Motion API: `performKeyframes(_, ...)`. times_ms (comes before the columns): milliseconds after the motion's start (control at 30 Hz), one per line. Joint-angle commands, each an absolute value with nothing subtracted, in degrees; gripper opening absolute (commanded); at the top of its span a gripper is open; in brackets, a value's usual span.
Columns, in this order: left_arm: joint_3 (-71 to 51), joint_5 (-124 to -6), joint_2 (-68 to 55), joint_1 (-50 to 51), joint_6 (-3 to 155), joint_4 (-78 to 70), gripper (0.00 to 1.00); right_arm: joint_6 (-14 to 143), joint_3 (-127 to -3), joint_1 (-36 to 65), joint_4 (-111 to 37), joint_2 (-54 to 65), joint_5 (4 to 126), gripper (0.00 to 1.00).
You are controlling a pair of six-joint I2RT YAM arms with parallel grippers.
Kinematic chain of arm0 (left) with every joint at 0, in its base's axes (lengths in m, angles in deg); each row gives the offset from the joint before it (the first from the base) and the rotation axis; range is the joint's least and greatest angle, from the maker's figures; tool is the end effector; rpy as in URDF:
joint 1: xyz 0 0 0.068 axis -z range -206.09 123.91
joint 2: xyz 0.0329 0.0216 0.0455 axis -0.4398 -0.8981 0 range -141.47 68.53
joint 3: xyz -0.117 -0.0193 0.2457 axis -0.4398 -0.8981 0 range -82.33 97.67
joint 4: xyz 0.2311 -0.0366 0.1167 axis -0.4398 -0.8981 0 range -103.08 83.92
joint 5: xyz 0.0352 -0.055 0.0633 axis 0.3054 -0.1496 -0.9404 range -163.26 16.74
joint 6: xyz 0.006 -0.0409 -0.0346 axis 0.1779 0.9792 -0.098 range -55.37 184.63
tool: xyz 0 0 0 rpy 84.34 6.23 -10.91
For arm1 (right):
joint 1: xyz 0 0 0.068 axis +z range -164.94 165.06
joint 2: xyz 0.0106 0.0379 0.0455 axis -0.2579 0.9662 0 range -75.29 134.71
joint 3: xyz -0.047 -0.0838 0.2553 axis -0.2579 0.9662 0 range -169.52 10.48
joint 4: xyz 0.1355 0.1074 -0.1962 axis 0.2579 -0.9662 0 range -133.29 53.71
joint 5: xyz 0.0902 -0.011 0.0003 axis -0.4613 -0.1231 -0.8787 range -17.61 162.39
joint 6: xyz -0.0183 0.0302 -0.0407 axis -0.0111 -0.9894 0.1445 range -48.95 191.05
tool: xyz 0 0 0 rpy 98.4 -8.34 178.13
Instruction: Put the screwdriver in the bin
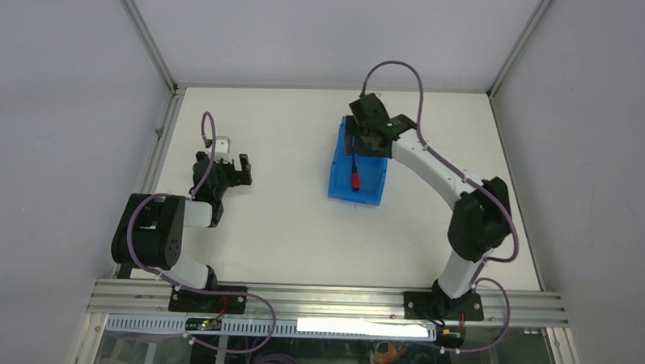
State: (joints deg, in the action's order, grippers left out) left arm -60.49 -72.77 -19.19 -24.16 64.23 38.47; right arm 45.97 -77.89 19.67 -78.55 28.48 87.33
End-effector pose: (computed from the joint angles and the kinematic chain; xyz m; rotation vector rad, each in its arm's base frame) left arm 0.2664 -0.0094 0.1384 0.0453 1.9426 -0.0259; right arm 0.3286 0.2157 0.2712 -0.1141 2.5250 0.0771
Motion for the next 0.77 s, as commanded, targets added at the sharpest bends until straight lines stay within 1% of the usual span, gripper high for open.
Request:
performKeyframes(0, -60.4, -72.2, -17.8, -23.5, 65.2, 40.0, 0.99, 50.3, -78.4, 19.5, -78.2, 15.8, 92.1, 0.78)
performKeyframes(67, -60.4, -72.2, -17.8, -23.5, 65.2, 40.0, 0.99, 52.5, -76.8, 18.7, -78.7, 12.3, 93.1, 0.98)
performKeyframes(100, -60.4, -72.2, -17.8, -23.5, 65.2, 40.0, 0.99, 53.3, -75.8, 18.0, -79.1, 10.5, 93.6, 0.99)
performKeyframes(267, -60.4, -72.2, -17.9, -23.5, 65.2, 40.0, 0.99, 56.6, -71.4, 10.5, -80.8, 2.4, 94.3, 0.99)
performKeyframes(433, -60.4, -72.2, -17.8, -23.5, 65.2, 40.0, 0.99, 57.0, -69.8, 1.7, -85.5, -2.3, 96.6, 0.99)
performKeyframes(533, -60.4, -72.1, -17.8, -23.5, 65.2, 40.0, 0.99, 56.3, -68.8, -0.4, -86.7, -4.3, 100.3, 0.99)
performKeyframes(733, -60.4, -72.2, -17.8, -23.5, 65.2, 40.0, 0.99, 56.0, -66.8, -1.7, -85.5, -6.2, 97.5, 0.99)
